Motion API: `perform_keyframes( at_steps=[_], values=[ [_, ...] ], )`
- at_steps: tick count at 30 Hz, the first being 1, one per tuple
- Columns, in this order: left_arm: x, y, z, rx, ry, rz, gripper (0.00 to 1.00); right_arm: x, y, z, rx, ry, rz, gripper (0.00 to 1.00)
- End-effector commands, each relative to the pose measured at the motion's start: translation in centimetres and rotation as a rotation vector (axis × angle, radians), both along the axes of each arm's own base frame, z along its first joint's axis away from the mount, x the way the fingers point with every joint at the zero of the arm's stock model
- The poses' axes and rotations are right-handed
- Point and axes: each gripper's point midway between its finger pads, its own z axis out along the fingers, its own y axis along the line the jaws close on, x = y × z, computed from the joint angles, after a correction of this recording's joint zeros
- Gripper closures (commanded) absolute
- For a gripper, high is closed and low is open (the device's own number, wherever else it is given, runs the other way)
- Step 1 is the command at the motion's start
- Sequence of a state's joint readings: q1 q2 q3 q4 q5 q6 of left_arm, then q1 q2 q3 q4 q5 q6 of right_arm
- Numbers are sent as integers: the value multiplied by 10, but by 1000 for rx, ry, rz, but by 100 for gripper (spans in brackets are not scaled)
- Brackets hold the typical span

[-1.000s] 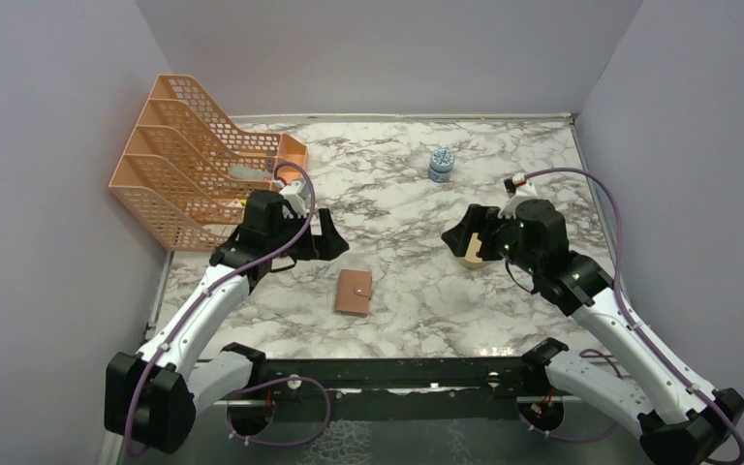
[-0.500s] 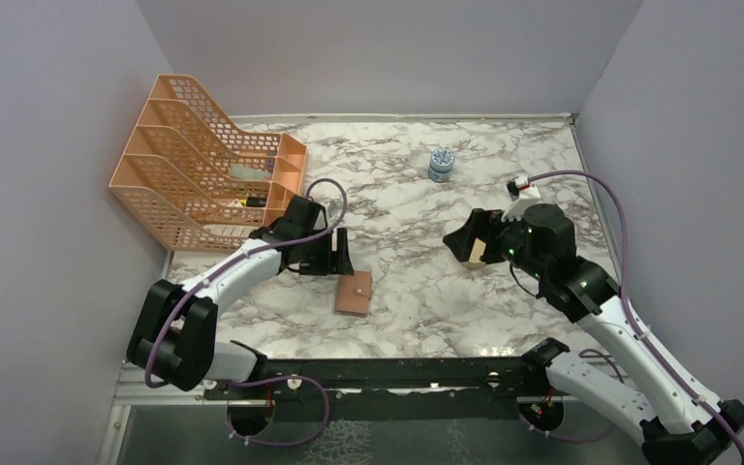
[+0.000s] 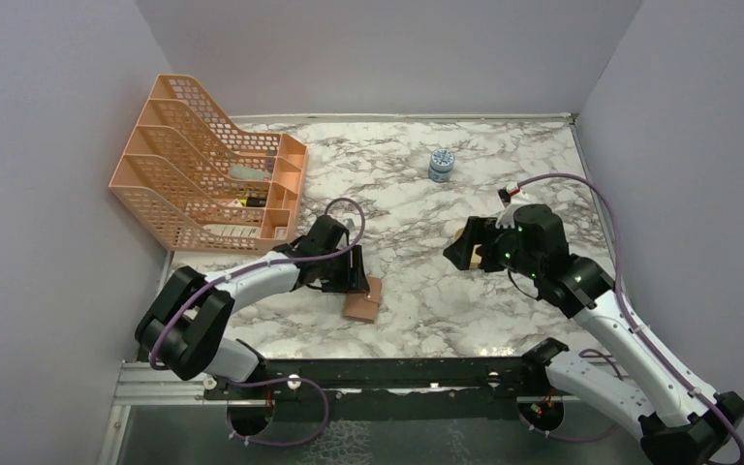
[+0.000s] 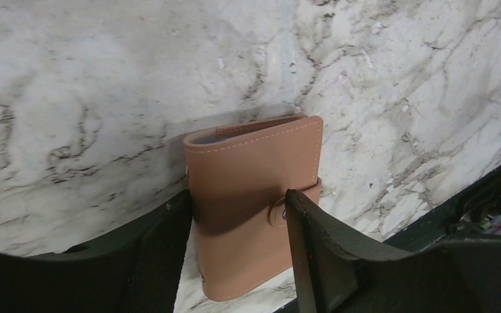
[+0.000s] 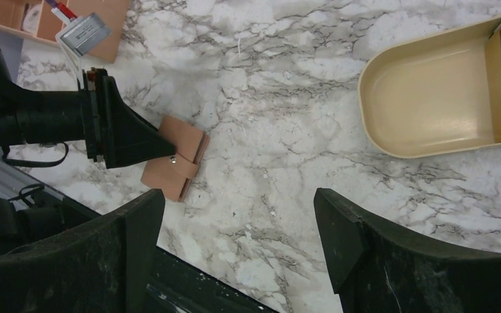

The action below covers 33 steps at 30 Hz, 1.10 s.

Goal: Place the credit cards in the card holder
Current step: Open the card holder at the center of the board.

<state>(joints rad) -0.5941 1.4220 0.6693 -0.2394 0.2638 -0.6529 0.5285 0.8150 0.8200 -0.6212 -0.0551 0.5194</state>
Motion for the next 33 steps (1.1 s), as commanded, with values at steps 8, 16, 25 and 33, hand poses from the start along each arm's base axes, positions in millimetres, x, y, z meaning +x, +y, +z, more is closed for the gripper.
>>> perform_keyframes(
  at_steps=[8, 16, 25, 33],
  values=[
    [-20, -58, 31, -304, -42, 48, 64, -17, 22, -33, 83, 209, 43, 18],
    [-29, -57, 15, -262, -22, 13, 57, -20, 30, -53, 94, 261, 54, 23],
    [-33, -54, -12, -140, -20, -15, 49, -24, 34, -68, 88, 282, 75, 24],
    [-24, -65, -6, -144, -46, -22, 82, -27, 41, -73, 90, 272, 130, 26]
  ],
)
